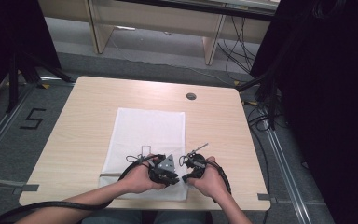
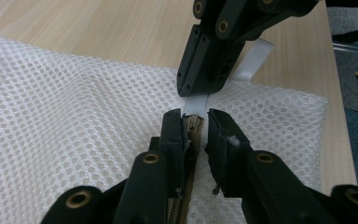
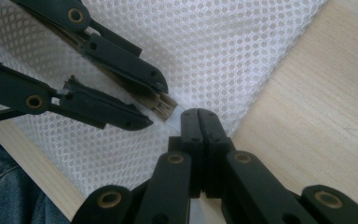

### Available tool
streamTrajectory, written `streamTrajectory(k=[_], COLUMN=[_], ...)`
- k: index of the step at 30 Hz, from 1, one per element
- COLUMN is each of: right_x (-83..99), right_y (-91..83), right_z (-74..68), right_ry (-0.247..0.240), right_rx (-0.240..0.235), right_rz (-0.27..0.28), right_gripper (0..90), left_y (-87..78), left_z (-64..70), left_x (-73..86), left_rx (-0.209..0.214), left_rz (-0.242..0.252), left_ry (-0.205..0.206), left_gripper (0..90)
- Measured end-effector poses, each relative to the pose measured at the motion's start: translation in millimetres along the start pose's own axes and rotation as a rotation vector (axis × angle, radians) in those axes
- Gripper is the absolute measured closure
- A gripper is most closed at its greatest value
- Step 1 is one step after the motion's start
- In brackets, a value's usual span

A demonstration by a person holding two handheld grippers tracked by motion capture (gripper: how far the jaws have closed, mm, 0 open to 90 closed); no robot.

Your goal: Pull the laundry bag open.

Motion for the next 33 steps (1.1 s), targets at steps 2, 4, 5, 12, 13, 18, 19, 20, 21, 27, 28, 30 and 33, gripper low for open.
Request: streamTrajectory(k=[2, 4, 5, 12, 13, 18, 19, 20, 21, 27, 28, 30, 33], right_x=[-0.1, 0.0, 0.1, -0.1, -0.2, -0.2, 0.0, 0.0, 0.1, -1.1, -0.9, -1.5, -1.5], right_y=[-0.1, -0.1, -0.4, -0.1, 0.2, 0.0, -0.6, -0.6, -0.4, 0.3, 0.5, 0.3, 0.7], right_z=[0.0, -0.2, -0.9, -0.1, 0.3, 0.1, -1.4, -1.4, -2.4, -1.5, -2.8, -2.7, -2.3], right_ry=[0.0, 0.0, 0.006, -0.001, -0.003, -0.004, 0.013, 0.013, 0.019, -0.03, -0.018, -0.031, -0.033], right_rx=[0.0, 0.001, 0.003, 0.0, 0.001, -0.005, -0.006, -0.006, -0.005, 0.013, 0.016, 0.016, 0.019], right_rz=[-0.002, 0.0, -0.003, -0.002, -0.001, -0.002, -0.012, -0.012, -0.018, -0.009, -0.007, -0.013, -0.011], right_gripper=[90.0, 90.0, 90.0, 90.0, 90.0, 90.0, 90.0, 90.0, 90.0, 90.0, 90.0, 90.0, 90.0], left_y=[0.4, 0.2, 0.1, -1.4, -1.6, -3.8, -4.2, -4.2, -4.4, -4.9, -4.9, -5.9, -10.1], left_z=[0.9, 1.8, 1.7, 1.3, 1.2, 1.4, 1.9, 1.9, 1.8, 1.8, 1.8, 2.5, 1.1], left_x=[0.3, 0.2, -0.3, -3.9, -4.3, -7.7, -8.1, -8.1, -8.3, -9.2, -9.2, -10.1, -9.9], left_rx=[-0.004, -0.008, -0.016, -0.014, -0.012, -0.005, -0.004, -0.004, -0.002, -0.004, -0.004, -0.003, -0.004], left_rz=[-0.002, -0.009, -0.009, -0.032, -0.032, -0.016, -0.017, -0.017, -0.018, -0.026, -0.026, -0.033, -0.039], left_ry=[0.004, 0.015, 0.026, 0.016, 0.014, -0.011, -0.018, -0.018, -0.02, -0.009, -0.009, -0.017, -0.01], left_gripper=[77.9, 79.1, 79.8, 81.7, 81.8, 81.8, 81.8, 81.8, 81.8, 81.9, 81.9, 81.9, 81.9])
Point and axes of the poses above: each handheld gripper's, and its own axes: y roughly forward along the jaws, x roughly out of its underside, z roughly to its right, the point moved 1 cm from there along y, roughly forward along the jaws, and after that the axes turned 2 degrees about -z, right-handed, at the moved point
